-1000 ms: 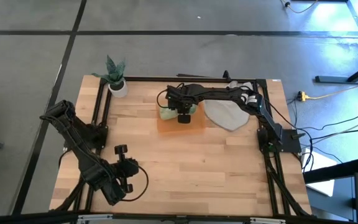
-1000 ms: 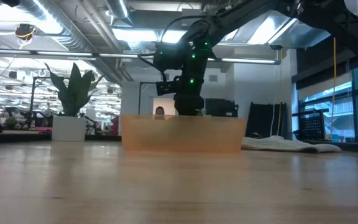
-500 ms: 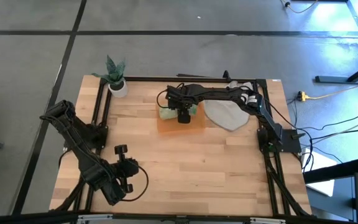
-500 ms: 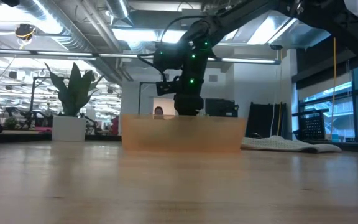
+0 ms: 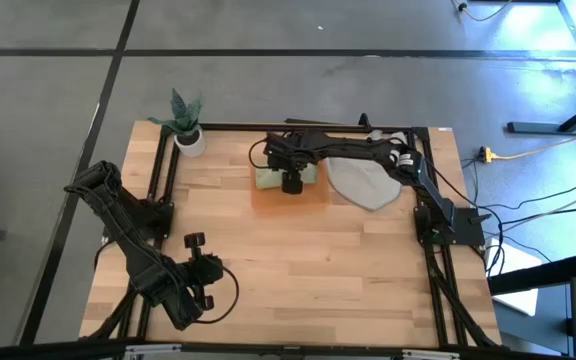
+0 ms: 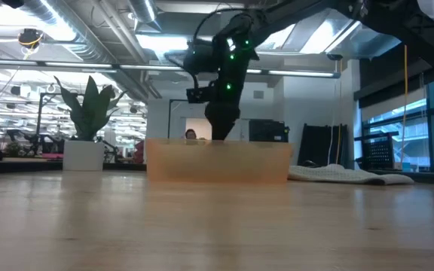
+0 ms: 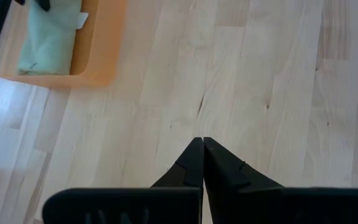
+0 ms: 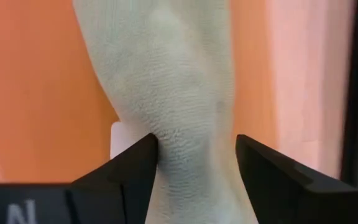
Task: Roll microfiber towels into tight, uniform cylinder then place into a basket
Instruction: Put the green microfiber towel into the orange bin, then fold the gray microfiber towel
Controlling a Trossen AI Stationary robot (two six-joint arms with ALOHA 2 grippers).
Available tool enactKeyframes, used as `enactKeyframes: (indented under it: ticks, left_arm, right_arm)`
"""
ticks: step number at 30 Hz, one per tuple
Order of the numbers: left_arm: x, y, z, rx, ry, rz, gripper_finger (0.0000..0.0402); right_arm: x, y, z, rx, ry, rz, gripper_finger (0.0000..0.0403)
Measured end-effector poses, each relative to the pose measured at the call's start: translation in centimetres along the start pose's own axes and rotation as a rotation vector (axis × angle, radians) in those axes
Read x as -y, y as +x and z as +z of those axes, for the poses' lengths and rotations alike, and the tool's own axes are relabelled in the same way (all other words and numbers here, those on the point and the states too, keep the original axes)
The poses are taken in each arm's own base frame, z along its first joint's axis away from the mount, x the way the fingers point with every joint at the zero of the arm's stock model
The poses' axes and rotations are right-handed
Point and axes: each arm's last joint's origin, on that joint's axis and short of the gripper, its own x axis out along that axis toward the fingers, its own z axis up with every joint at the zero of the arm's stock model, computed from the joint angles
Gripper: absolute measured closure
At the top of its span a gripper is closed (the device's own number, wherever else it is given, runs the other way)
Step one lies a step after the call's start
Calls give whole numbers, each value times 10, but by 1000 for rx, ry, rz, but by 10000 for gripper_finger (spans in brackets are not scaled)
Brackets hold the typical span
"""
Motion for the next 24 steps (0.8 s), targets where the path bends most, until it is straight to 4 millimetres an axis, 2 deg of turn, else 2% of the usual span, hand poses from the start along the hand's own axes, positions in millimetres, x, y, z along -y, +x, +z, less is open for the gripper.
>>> enactKeyframes:
  ticks: [5,14,19,24]
  left_arm:
    - [0,0,0,0,0,0,401]
    - [0,0,0,0,0,0,401]
    - [0,0,0,0,-2,0,401]
    - [0,0,1,12,-5,3,401]
  right_arm:
    - [2,-19,7,8,-5,0,185]
    - [16,-78,15,-4,46,4,185]
    - [27,-101,8,-50,83,-3,185]
    - [35,-117,-13,-132,130,-62,185]
